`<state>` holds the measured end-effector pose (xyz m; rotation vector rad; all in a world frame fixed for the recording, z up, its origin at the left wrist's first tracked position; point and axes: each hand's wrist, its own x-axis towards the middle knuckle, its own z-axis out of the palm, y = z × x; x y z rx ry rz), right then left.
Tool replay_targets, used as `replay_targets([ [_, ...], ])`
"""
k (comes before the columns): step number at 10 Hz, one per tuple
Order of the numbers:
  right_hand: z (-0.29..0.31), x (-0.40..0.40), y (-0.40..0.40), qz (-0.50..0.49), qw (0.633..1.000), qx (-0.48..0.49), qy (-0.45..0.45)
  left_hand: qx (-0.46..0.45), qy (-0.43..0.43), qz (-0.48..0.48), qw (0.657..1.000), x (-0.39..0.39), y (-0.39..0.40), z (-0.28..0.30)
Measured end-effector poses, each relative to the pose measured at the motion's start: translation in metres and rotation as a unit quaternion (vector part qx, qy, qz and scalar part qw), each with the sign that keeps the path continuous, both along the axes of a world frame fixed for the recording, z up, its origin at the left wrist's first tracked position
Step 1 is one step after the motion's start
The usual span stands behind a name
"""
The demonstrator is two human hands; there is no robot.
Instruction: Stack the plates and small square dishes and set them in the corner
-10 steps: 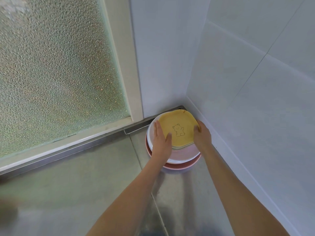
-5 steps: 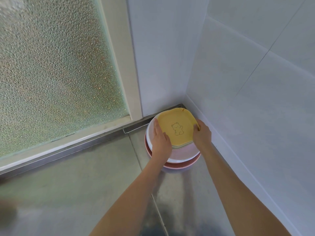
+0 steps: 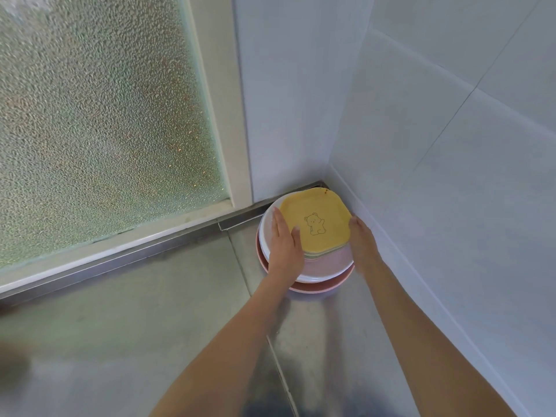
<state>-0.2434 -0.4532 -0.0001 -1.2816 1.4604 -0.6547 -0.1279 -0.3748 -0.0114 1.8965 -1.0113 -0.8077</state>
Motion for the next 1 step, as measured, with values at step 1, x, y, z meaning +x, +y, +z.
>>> replay_targets([
  [1,0.0097,-0.0244,-0.0031,-0.092,0.985,-0.057,-0.135,-0.085,-0.041,0.040,0.995,0.0156,0.0101,0.0157],
])
